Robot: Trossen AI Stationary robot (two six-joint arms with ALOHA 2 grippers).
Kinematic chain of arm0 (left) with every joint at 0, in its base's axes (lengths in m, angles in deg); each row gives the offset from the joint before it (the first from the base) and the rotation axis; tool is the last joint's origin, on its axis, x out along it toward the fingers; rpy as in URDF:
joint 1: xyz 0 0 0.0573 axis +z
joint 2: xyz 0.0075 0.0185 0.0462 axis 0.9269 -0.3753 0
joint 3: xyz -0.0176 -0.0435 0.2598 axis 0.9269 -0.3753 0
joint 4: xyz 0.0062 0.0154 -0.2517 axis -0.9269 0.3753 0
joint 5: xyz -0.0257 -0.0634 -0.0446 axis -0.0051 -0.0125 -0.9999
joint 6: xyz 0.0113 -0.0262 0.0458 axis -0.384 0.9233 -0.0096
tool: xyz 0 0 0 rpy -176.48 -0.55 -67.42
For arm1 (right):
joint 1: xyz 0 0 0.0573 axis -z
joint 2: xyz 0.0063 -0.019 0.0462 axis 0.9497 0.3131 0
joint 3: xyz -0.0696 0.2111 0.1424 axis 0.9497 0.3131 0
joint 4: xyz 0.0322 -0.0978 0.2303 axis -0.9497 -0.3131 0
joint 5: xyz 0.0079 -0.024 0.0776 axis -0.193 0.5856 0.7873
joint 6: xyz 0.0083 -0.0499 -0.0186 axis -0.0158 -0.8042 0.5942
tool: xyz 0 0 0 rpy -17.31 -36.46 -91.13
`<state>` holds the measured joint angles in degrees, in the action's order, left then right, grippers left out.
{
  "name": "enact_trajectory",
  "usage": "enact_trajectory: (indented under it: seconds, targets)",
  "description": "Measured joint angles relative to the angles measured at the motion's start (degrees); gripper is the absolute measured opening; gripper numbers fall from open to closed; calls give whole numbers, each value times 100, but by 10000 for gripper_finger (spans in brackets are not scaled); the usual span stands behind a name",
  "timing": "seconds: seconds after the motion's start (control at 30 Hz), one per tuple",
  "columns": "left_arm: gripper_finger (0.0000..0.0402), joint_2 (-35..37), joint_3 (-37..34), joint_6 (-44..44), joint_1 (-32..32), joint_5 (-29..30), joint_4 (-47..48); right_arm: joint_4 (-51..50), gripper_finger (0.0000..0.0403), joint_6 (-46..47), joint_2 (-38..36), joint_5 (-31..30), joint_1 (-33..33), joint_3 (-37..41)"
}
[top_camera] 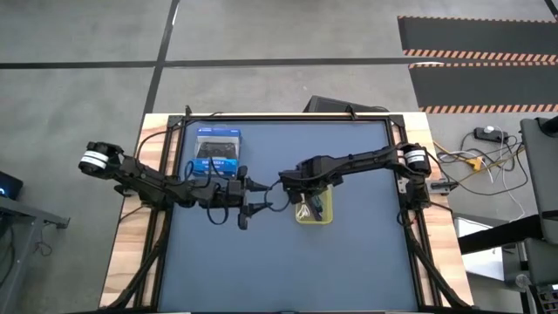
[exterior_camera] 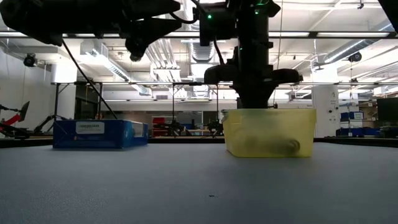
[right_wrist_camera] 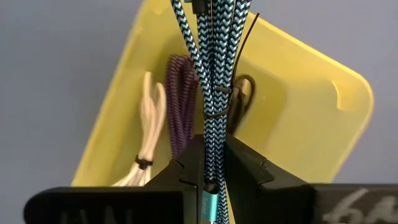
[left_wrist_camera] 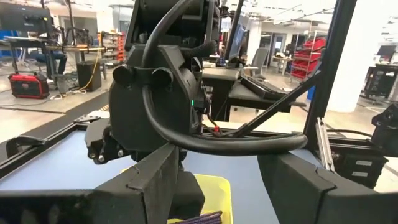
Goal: Pick and place USB-C Cables
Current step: Put the black blue charger cable into the yellow bin
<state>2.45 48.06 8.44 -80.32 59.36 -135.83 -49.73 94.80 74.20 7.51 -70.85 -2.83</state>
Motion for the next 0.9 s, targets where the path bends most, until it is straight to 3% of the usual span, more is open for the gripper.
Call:
enact_trajectory:
  seconds: [0.27,0.67,0.9]
  targets:
    - [204,4,0,-2,-6,-30,-24,194,46,-82,0,-13,0,0]
    - [204,61,0,122,-11,-30,-2,113,148,-193,-30,13,1,-13]
    - [204,84,0,129,-15,-61,-23,-458,167,-555,-366,35,15,-360]
